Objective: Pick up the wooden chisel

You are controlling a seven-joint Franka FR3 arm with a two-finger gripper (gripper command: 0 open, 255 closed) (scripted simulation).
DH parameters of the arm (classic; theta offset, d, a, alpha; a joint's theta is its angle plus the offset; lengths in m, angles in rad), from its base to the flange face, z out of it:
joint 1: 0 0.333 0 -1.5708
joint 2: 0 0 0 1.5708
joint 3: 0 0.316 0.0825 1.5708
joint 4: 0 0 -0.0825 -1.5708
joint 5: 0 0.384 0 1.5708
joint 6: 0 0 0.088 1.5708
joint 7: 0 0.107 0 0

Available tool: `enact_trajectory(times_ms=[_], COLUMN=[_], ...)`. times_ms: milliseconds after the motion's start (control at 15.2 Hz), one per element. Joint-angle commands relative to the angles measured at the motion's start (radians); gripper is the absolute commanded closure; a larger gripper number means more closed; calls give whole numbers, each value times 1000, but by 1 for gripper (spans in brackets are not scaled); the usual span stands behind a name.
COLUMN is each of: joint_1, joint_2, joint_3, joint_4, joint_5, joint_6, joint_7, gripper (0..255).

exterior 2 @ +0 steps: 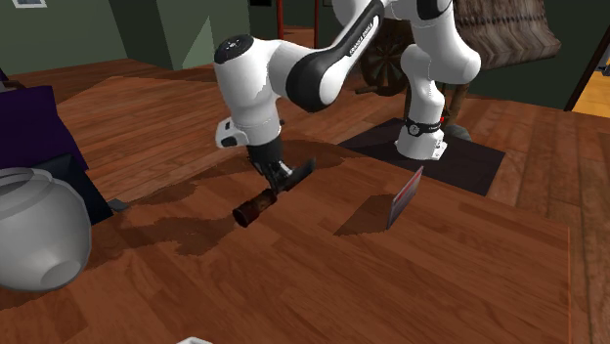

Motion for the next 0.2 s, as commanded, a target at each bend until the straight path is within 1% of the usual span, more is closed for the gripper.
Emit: enact_trajectory(times_ms=[0,132], joint_1=[1,1], joint_2=[-17,-18], joint_3=[0,0], joint_4=[0,1], joint_5=[0,0], joint_6=[-18,-19], joint_7=[0,0], gripper=[255,255])
